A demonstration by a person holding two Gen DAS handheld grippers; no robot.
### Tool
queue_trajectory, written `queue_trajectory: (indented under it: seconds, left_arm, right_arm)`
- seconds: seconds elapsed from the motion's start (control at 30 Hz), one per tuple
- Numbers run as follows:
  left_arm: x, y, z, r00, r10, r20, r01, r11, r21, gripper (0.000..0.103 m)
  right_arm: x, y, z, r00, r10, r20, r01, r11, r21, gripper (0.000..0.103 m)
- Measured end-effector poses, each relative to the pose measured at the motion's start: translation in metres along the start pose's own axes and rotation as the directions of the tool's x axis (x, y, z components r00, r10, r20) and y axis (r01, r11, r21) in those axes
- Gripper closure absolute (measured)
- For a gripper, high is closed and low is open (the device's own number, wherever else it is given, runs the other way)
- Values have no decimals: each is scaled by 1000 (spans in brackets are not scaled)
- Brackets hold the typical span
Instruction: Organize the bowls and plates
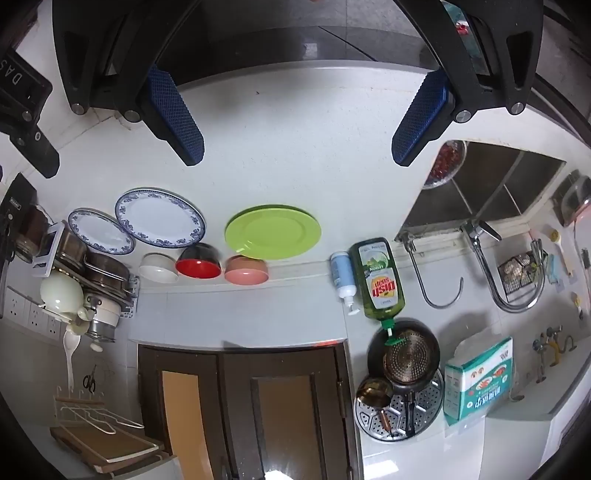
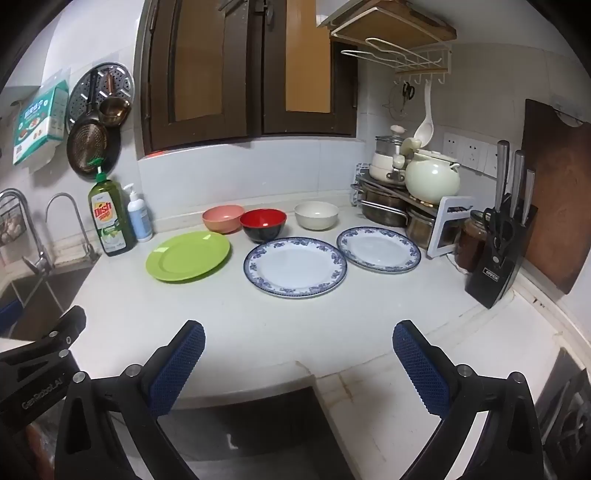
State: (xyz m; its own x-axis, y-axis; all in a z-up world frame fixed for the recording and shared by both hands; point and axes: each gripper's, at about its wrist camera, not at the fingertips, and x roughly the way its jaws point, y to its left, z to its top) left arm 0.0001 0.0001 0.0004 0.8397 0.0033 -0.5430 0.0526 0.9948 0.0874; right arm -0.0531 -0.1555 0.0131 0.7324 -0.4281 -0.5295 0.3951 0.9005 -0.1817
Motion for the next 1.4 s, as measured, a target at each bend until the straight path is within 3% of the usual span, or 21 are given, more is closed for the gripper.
queue_trajectory:
  seconds: [0.47, 1.4]
  left_arm:
    - [-9, -1, 10, 998, 8, 63, -7, 1000, -18, 0]
    - [-10, 10, 16, 996, 4, 89, -2, 1000, -28, 0]
  right_arm:
    - [0, 2, 9, 1000, 4, 30, -4, 1000, 19, 0]
    - [-4, 10, 15, 999, 12, 51, -13, 1000, 15, 0]
